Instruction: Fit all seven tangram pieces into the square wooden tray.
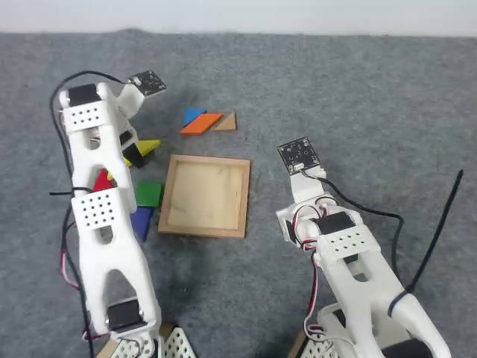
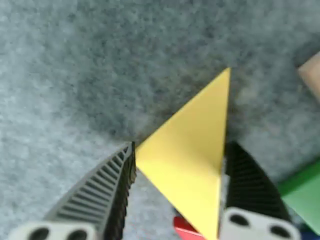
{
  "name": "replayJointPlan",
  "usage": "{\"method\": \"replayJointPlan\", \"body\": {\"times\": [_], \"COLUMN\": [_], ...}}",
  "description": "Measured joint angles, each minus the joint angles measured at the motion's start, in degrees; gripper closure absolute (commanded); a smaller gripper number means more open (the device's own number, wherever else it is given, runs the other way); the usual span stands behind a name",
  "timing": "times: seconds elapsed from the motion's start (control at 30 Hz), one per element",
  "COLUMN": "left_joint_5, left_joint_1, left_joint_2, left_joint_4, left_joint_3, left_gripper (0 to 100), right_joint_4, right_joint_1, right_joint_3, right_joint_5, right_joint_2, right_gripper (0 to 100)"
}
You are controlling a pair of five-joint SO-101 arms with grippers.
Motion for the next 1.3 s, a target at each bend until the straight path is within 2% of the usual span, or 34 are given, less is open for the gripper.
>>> {"method": "replayJointPlan", "body": {"times": [0.23,0.73,1.3], "left_joint_5": [0.4,-2.6,-8.1], "left_joint_1": [-1.5,-0.6,0.4], "left_joint_2": [0.8,0.8,0.4], "left_joint_4": [-0.1,-0.2,0.4], "left_joint_3": [-0.5,1.4,2.7], "left_gripper": [63,63,73], "right_joint_4": [0.0,0.0,0.0], "right_joint_1": [0.0,0.0,0.0], "right_joint_3": [0.0,0.0,0.0], "right_joint_5": [0.0,0.0,2.0], "right_joint_2": [0.0,0.0,0.0], "right_gripper": [99.0,99.0,99.1]}}
